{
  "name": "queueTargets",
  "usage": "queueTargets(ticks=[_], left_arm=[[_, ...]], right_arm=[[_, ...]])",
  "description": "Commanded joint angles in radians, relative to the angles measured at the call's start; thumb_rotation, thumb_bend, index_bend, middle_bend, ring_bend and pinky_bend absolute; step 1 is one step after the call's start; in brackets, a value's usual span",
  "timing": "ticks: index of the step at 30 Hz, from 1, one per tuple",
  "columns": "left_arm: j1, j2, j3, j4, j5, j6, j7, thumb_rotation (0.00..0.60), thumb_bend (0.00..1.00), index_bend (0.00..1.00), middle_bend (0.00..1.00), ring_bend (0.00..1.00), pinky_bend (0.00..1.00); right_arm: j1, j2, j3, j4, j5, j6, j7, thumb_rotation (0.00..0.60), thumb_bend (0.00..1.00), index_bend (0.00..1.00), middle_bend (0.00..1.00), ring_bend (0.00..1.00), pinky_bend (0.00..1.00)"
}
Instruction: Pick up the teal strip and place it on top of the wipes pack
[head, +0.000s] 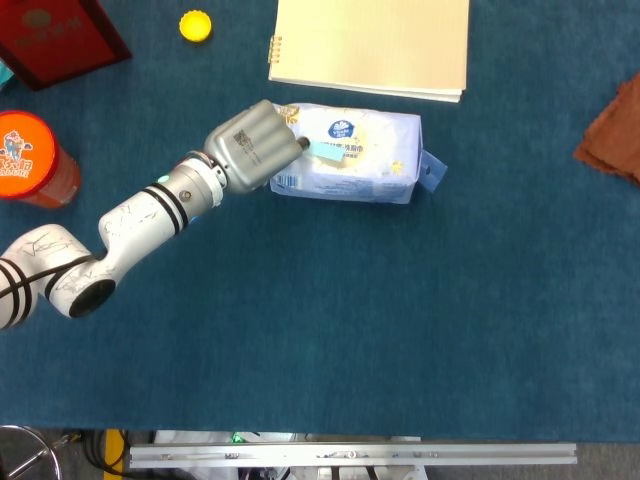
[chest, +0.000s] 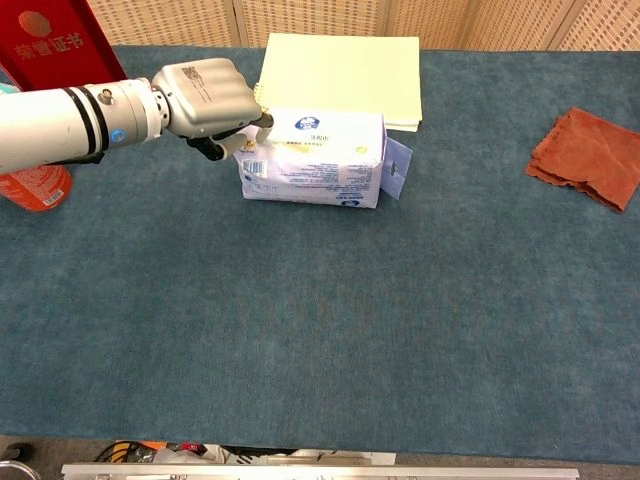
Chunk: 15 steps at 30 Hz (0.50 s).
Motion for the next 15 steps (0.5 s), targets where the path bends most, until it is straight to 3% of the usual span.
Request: queueTargets(ticks=[1, 11, 15], left_arm=[[0.002, 0.008, -0.008, -0.012, -0.001, 0.010, -0.009, 0.508, 0.65, 0.33, 0.65, 0.66, 0.77], [-0.002, 0.005, -0.005, -0.027, 0.004, 0.000, -0.022, 0.505, 0.65, 0.33, 0.65, 0.66, 0.77], [0.018, 0.007, -0.016, -0.031, 0.004, 0.050, -0.025, 0.431, 0.64, 0.31, 0.64, 0.66, 0.77]], right_arm=[[0.000, 0.000, 0.000, 0.000, 0.000, 0.000, 0.002, 0.600, 0.26, 0.31, 0.40, 0.47, 0.35], [-0.002, -0.001, 0.002, 0.005, 0.002, 0.003, 0.006, 0.600, 0.26, 0.31, 0.40, 0.47, 0.35], [-0.004, 0.006, 0.002, 0.003, 0.002, 0.006, 0.008, 0.600, 0.26, 0.31, 0.40, 0.47, 0.35]])
